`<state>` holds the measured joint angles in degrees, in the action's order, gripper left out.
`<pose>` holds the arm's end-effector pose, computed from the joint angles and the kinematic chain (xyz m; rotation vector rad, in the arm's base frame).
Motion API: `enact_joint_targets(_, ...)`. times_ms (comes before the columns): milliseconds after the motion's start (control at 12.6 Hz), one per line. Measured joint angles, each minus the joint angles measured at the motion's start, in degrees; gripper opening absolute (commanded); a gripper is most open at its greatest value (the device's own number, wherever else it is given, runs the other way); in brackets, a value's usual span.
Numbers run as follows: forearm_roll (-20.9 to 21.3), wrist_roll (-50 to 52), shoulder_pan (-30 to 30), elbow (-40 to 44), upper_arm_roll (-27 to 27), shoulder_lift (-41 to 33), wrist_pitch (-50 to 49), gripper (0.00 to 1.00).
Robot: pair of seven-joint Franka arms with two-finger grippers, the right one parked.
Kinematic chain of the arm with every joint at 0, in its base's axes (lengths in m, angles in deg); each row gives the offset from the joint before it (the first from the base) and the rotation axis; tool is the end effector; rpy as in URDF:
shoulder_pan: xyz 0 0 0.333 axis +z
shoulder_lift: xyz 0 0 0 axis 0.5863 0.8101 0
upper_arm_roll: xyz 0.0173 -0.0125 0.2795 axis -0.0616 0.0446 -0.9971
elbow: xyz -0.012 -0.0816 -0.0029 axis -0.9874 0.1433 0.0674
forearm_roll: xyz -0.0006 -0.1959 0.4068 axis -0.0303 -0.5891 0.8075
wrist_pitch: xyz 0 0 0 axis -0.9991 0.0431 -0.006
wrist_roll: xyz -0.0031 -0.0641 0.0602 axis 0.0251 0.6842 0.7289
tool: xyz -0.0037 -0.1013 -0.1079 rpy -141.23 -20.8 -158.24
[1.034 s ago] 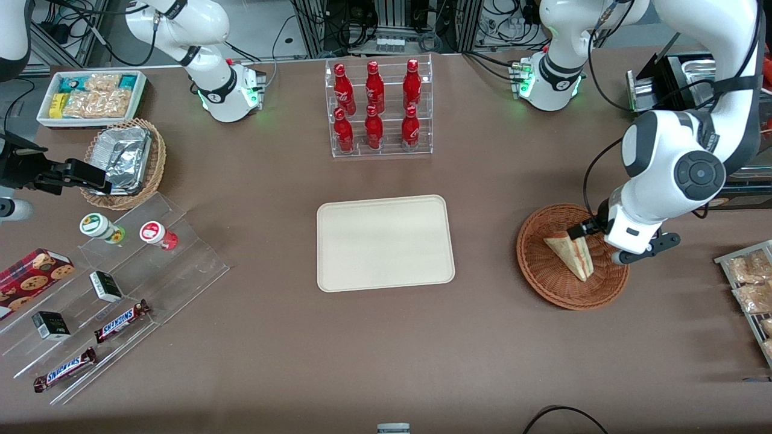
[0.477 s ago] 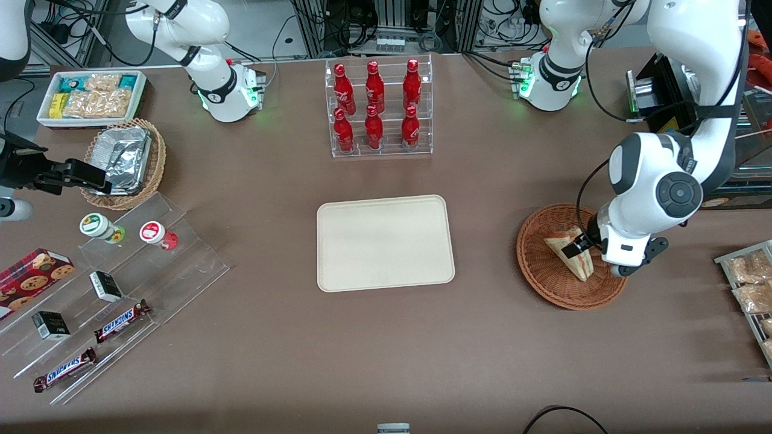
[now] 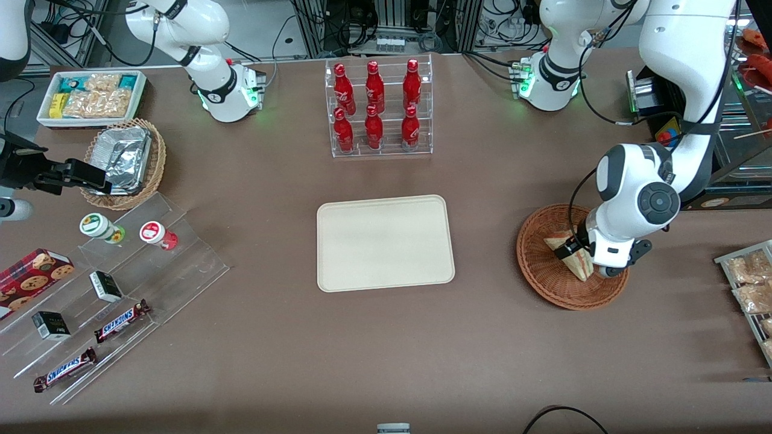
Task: Place sandwich from basket to tray
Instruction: 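Lower the left gripper and grasp the sandwich, lifting it from the basket, then carry the held sandwich over to the cream tray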
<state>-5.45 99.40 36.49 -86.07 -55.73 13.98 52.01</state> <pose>0.5894 -0.0649 0.1398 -2.9668 -0.9088 0.1802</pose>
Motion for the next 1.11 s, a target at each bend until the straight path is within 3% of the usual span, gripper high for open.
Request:
enact_joint_targets(80,0.00,0.02,0.04,-0.32,-0.12,0.34,0.60,0.00)
enact_joint_targets(477,0.63,-0.17,0.05,-0.43,-0.52,-0.46,-0.42,0.00)
enact_joint_targets(716,3.91,-3.37,-0.94,3.71,0.55,-2.95,-12.03,0.00)
enact_joint_targets(955,3.95,-5.38,-5.43,10.99,2.27,-4.04,-22.88,0.00)
enact_joint_targets(1114,3.47,-5.37,-9.56,12.99,2.94,-3.98,-24.61,0.00)
